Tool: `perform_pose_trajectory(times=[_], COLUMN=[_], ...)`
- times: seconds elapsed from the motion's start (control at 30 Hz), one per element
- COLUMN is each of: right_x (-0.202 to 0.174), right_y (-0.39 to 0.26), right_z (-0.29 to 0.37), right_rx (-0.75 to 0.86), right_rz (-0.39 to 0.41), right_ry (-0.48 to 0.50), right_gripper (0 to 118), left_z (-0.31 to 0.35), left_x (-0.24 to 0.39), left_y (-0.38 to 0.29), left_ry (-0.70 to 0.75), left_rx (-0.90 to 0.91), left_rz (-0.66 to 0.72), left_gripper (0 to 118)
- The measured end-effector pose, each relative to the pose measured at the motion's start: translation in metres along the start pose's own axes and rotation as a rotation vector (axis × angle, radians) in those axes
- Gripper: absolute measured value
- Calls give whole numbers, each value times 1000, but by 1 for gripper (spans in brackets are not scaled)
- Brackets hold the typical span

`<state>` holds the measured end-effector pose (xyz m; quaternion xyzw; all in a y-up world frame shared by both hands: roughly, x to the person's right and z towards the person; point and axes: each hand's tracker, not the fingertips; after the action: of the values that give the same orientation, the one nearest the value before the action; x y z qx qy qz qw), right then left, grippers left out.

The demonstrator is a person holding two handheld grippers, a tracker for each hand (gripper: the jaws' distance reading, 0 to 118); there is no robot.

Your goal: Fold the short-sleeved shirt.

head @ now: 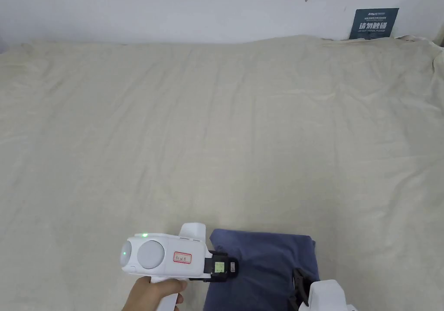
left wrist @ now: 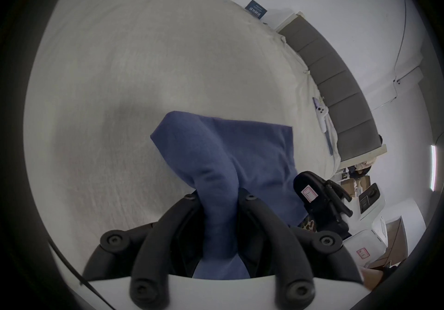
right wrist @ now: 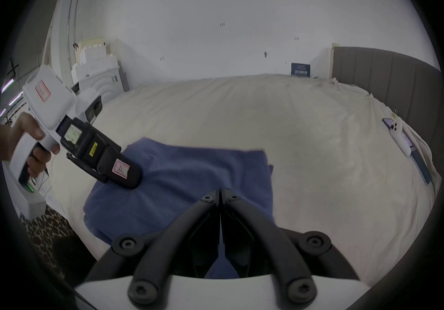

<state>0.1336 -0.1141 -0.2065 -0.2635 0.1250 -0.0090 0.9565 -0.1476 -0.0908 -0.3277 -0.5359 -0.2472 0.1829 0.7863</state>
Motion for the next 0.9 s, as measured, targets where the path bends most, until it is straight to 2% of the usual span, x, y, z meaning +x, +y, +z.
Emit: perform_pose_trajectory(times=[0.07,0.17,0.3,0.63,0.9], right_x=[2,3,2,-19,-35], right_y=[15,43,85,177,203], right_z=[10,23,36,50,26], right_rx=[48,131,230,371,400], right_rz=[-9,23,51,66,100], right_ry=[3,-3,-13,-45,-60], right_gripper=[0,0,0,0,0], left_z=[13,34,75,212,307], left_x=[-1,-5,-35,-160,-258], left_y=[7,19,36,64,65], left_ry=[-24,27,87,405,647], left_rx=[14,28,49,125,125], left_rz=[-10,-82,-86,-62,46], left_gripper=[21,21,21,20,20])
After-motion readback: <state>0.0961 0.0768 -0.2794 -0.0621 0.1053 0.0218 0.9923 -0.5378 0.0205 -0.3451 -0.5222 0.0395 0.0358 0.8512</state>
